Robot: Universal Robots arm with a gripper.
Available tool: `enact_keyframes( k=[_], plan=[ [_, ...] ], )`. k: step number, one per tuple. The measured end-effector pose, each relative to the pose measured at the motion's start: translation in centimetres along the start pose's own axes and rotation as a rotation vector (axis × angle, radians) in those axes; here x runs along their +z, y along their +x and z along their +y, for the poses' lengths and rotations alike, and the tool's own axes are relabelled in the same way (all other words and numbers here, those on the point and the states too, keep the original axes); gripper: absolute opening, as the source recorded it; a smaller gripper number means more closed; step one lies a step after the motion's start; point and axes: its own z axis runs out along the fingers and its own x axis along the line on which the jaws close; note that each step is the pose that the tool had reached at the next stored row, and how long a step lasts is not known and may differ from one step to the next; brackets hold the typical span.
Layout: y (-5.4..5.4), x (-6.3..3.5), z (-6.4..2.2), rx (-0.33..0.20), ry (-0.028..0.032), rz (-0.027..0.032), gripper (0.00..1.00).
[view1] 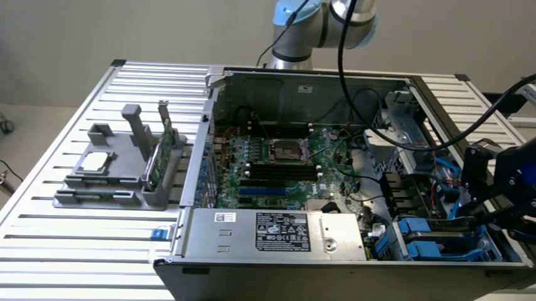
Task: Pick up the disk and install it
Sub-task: 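Insert the first disk wire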
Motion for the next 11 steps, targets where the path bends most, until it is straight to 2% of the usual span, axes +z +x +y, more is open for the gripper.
enact_keyframes(
  k=[11],
  plan=[
    [0.33,0.4,0.25,0.0,0.0002,0.0034,0.28]
  ],
)
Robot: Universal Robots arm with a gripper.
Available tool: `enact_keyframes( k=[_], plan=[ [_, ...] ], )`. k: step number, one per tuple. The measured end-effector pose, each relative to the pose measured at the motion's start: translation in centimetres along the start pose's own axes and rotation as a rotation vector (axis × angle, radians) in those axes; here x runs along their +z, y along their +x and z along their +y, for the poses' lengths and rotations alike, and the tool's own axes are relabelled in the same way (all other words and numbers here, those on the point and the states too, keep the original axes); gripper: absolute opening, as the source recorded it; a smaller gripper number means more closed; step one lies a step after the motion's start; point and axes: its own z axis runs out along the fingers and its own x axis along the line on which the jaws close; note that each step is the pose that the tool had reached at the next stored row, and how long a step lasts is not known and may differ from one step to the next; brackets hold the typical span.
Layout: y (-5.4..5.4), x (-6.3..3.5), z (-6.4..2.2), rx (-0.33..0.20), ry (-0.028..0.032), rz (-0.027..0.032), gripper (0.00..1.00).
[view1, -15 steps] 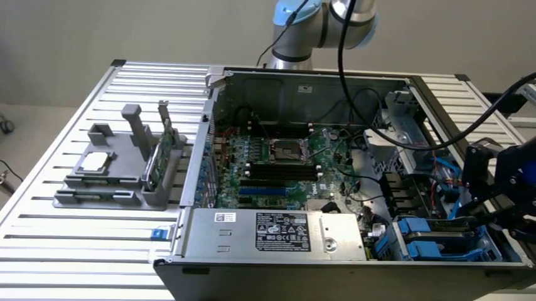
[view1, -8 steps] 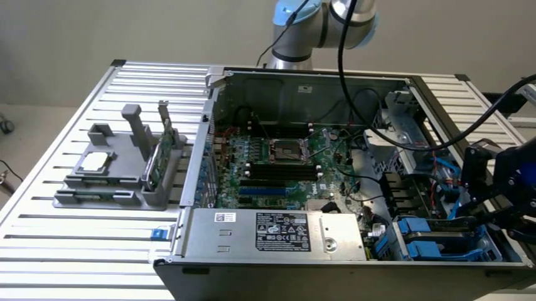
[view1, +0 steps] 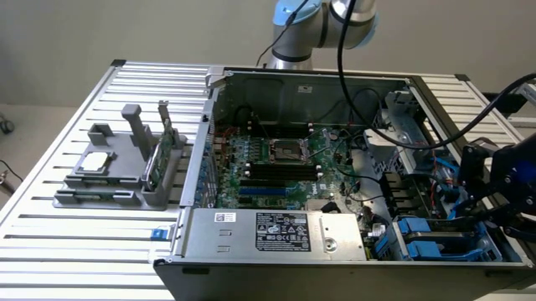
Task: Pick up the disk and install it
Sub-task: 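Insert the first disk wire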
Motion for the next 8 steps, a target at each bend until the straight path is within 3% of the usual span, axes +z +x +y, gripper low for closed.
enact_keyframes(
  k=[8],
  plan=[
    [-0.04,0.2,0.35,0.0,0.0017,0.0016,0.28]
  ],
)
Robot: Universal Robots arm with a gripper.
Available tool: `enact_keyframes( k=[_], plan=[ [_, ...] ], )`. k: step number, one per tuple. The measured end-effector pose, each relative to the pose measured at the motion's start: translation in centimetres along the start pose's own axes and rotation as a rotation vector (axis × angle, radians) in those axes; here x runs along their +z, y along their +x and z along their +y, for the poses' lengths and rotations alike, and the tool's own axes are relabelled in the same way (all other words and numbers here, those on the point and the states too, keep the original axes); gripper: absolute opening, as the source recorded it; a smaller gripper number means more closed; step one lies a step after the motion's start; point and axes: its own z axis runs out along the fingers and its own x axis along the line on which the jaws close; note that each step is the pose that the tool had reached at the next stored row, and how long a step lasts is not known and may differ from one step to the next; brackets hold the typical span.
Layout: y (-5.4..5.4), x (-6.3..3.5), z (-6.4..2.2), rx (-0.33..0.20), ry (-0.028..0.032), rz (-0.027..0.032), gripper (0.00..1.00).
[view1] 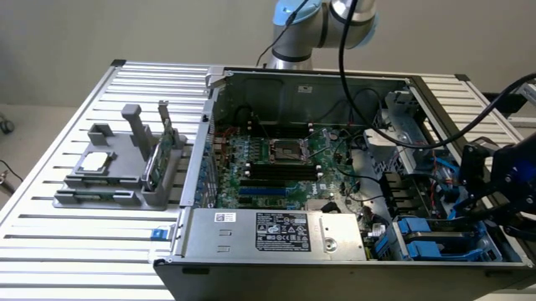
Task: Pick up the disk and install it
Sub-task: 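Insert the first disk wire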
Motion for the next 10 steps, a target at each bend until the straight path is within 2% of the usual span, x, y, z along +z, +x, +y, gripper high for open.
enact_keyframes(
  k=[5,7,8,10],
  plan=[
    [0.01,0.14,0.06,0.0,0.0004,0.0008,0.28],
    [0.08,0.16,0.09,0.001,0.0021,0.0015,0.25],
    [0.1,0.17,0.1,0.001,0.0032,0.002,0.19],
    [0.18,0.19,0.14,0.002,0.007,0.0038,0.18]
  ],
)
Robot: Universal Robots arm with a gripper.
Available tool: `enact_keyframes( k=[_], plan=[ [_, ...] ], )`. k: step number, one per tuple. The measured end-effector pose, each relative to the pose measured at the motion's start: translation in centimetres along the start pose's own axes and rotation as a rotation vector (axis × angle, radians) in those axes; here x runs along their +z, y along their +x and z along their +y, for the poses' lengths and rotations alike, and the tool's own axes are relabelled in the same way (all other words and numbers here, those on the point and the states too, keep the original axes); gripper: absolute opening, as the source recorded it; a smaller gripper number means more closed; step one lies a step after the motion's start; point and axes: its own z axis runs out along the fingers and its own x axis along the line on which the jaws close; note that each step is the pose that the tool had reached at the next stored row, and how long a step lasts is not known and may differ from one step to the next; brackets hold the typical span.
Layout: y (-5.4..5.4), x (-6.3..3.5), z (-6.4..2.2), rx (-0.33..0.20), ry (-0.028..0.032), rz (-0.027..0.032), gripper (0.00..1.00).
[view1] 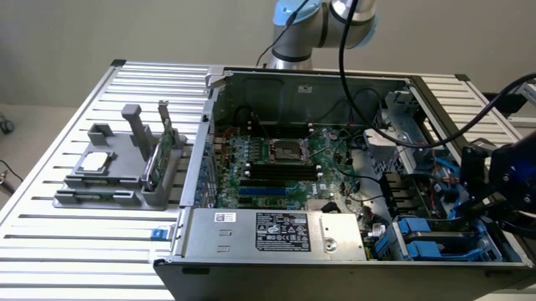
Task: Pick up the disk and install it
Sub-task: 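Insert the first disk wire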
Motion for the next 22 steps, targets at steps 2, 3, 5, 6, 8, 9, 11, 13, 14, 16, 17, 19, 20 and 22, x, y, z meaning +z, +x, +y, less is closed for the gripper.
enact_keyframes(
  k=[2,3,5,6,8,9,11,13,14,16,17,19,20,22],
  plan=[
    [0.06,0.02,0.03,0.001,0.0049,0.0024,0.18],
    [0.07,0.01,0.04,0.002,0.0081,0.0039,0.18],
    [0.12,-0.11,0.05,0.004,0.0173,0.0085,0.18],
    [0.14,-0.18,0.06,0.006,0.0228,0.011,0.18],
    [0.18,-0.32,0.07,0.008,0.0335,0.0163,0.18],
    [0.19,-0.4,0.07,0.01,0.0386,0.0188,0.18],
    [0.24,-0.57,0.07,0.012,0.0485,0.0235,0.18],
    [0.29,-0.73,0.06,0.014,0.0576,0.028,0.18],
    [0.31,-0.81,0.06,0.016,0.0614,0.03,0.18],
    [0.34,-0.93,0.05,0.019,0.0692,0.0337,0.18],
    [0.35,-0.95,0.05,0.022,0.0738,0.0362,0.18],
    [0.35,-0.96,0.04,0.031,0.0802,0.0414,0.18],
    [0.35,-0.95,0.04,0.037,0.0825,0.0438,0.18],
    [0.35,-0.95,0.04,0.051,0.086,0.0478,0.18]
  ],
)
